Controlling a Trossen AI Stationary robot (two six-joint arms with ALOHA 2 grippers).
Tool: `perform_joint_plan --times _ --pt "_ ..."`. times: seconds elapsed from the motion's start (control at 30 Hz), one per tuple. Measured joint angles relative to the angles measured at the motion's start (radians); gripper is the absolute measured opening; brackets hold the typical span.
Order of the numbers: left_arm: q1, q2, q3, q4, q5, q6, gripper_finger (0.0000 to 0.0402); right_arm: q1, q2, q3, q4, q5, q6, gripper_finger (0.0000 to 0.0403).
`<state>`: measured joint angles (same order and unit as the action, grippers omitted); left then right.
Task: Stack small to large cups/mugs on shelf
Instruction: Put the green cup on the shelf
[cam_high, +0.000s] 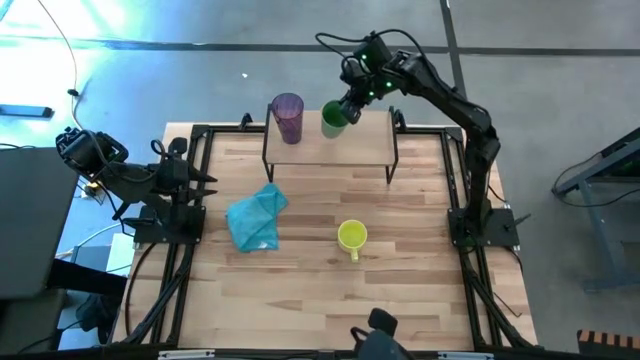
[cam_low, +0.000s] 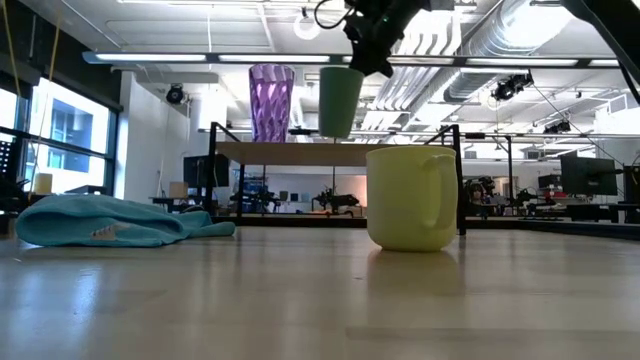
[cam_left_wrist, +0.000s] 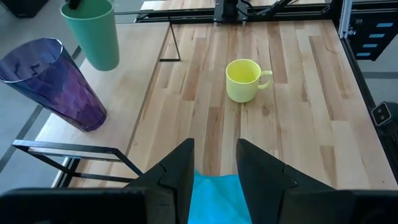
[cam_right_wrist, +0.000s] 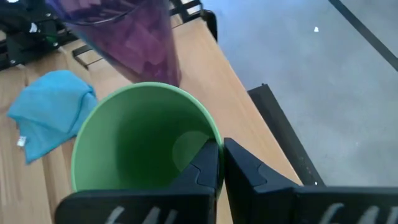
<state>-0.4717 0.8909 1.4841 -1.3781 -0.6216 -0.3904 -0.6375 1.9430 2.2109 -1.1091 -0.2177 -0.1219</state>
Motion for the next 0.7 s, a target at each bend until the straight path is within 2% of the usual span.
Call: perform_joint_plan --times 0.7 --pt "0.000 0.002 0.000 0.001 -0.018 -0.010 0.0108 0.002 0.038 0.000 -0.011 0.002 0.047 0.0000"
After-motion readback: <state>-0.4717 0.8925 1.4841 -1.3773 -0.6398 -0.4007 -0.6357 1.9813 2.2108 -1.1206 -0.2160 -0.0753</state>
